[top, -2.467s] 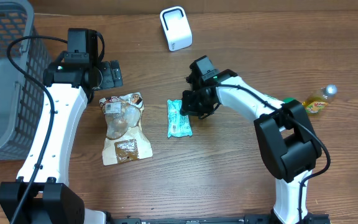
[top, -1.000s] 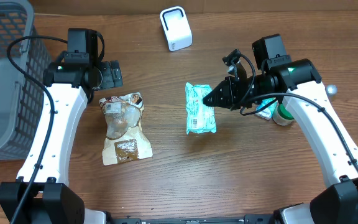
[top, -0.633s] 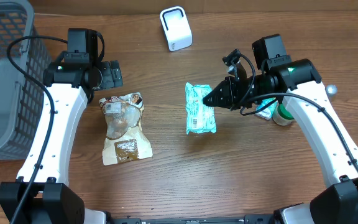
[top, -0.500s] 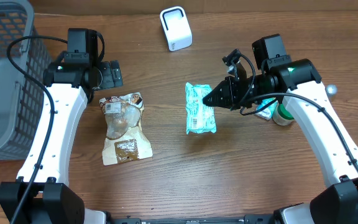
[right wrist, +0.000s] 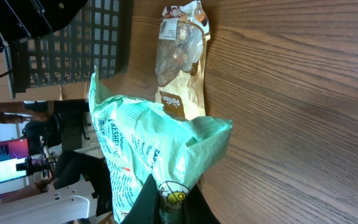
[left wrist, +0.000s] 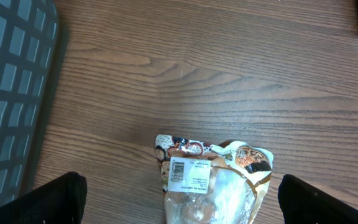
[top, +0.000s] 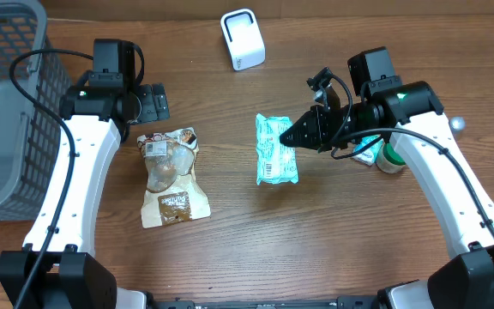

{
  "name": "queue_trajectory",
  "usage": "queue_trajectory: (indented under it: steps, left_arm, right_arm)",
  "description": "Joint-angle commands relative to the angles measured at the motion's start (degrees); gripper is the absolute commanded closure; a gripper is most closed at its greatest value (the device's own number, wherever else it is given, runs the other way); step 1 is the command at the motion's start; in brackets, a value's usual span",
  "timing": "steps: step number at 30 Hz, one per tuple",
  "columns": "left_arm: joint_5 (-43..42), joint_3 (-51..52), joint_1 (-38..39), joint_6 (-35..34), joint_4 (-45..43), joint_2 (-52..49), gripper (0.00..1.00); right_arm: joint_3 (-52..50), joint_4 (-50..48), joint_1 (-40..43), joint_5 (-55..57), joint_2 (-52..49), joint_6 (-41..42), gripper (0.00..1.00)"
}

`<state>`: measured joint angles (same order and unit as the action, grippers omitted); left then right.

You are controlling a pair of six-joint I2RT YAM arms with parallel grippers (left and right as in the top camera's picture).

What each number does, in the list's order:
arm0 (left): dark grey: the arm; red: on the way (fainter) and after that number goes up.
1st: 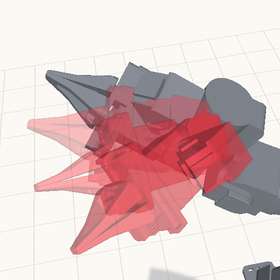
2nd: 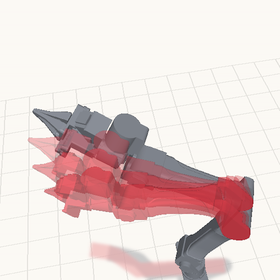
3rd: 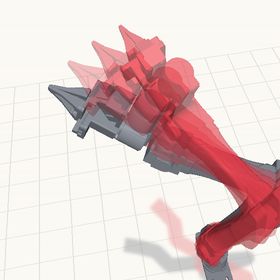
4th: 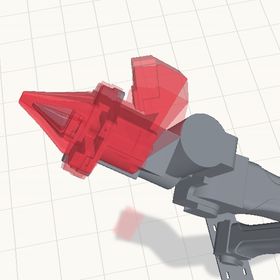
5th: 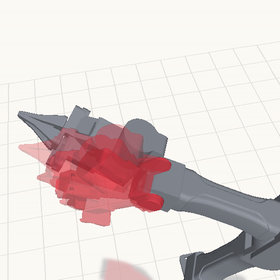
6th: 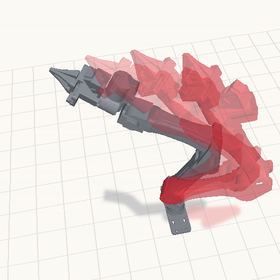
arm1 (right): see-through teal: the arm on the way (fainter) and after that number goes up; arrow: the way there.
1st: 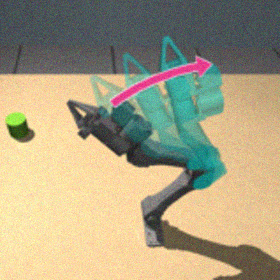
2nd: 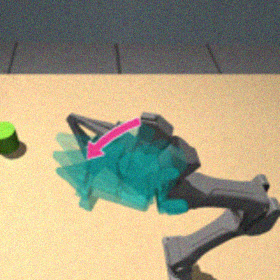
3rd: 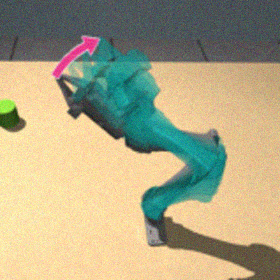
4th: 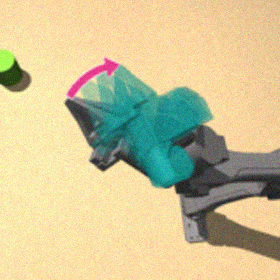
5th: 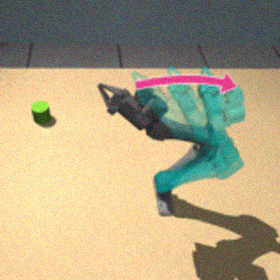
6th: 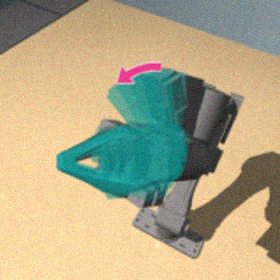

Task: Scan the item barcode

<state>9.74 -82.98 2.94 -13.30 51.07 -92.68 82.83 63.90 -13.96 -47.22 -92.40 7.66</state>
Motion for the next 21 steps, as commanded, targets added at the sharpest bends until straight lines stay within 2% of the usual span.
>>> queue_trajectory:
  steps: [1, 21]
  left_arm:
    - [0.79, -0.42, -0.31, 0.68, -0.13, 0.44, 0.00]
    - [0.79, -0.42, -0.31, 0.68, -0.13, 0.44, 0.01]
  right_arm:
    - [0.55, -0.37, 0.22, -1.75, 1.68, -0.52, 0.96]
    - [0.55, -3.72, 0.22, -2.38, 1.68, -0.66, 0.96]
